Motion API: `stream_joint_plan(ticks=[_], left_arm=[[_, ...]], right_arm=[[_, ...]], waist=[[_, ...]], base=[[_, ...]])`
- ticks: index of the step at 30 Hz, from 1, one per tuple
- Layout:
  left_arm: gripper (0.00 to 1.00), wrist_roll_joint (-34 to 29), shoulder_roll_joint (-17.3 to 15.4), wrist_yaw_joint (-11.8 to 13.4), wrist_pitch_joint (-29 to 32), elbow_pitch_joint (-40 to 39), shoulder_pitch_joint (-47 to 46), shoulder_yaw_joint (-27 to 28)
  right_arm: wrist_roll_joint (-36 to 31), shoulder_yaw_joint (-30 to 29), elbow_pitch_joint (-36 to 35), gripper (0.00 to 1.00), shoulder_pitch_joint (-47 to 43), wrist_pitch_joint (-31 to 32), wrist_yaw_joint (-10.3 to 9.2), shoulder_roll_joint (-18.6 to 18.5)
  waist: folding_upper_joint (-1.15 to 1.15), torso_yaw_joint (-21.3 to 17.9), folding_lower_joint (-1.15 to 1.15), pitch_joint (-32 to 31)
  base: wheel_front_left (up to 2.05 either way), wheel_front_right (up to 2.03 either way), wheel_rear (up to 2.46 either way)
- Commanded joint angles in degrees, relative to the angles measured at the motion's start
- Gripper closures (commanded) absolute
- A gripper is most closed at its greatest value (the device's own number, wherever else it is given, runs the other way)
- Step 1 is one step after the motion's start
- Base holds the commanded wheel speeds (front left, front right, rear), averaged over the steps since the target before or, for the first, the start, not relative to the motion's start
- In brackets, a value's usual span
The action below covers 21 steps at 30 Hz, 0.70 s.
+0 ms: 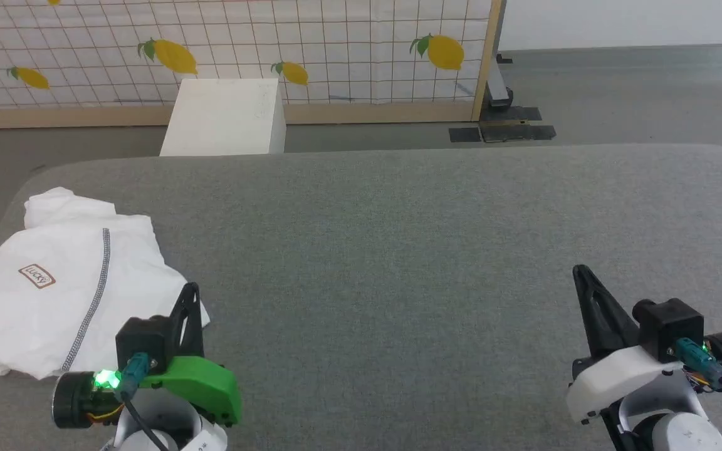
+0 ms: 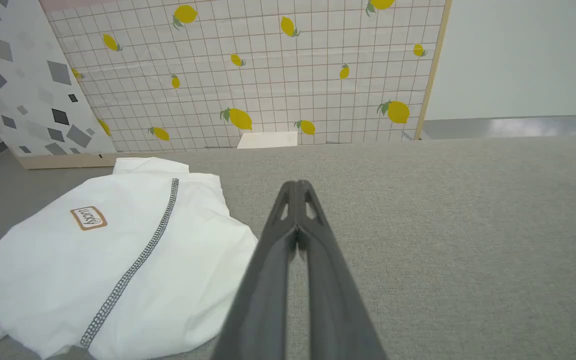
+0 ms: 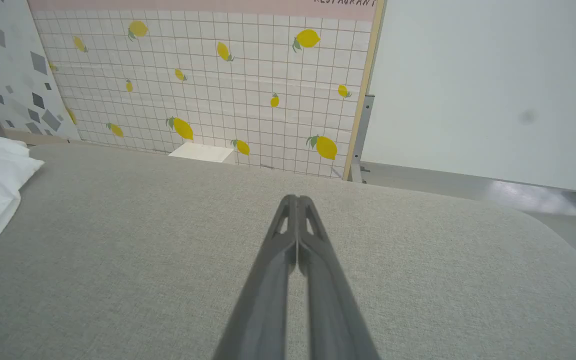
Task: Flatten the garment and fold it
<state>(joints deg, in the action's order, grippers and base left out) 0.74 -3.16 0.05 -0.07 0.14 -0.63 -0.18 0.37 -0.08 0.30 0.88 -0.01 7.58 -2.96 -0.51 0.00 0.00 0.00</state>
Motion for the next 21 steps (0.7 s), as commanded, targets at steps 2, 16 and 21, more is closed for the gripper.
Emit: stream_joint_plan(ticks=[2,16,21], left_arm=[[1.0,-0.74,0.28,-0.05,0.07,-0.14,0.63,0.18],[0.0,0.27,-0.01,0.0,-0.02,0.01,-0.01,-0.16],[0.0,0.61,0.0,0.11,-0.5,0.28,0.05,-0.39]], right_arm=[[-0.37,0.08,-0.3,1.0,-0.88,0.01,-0.09,0.08],[0.03,-0.05,0.04,0.0,0.0,-0.01,0.01,0.0],[0.64,-0.26,0.37,0.0,-0.21,-0.49,0.01,0.0]], waist=[[0.5,0.0,0.0,0.0],[0.0,0.0,0.0,0.0],[0.02,-0.01,0.0,0.0]], base=[[0.0,0.0,0.0],[0.0,0.0,0.0],[0.0,0.0,0.0]])
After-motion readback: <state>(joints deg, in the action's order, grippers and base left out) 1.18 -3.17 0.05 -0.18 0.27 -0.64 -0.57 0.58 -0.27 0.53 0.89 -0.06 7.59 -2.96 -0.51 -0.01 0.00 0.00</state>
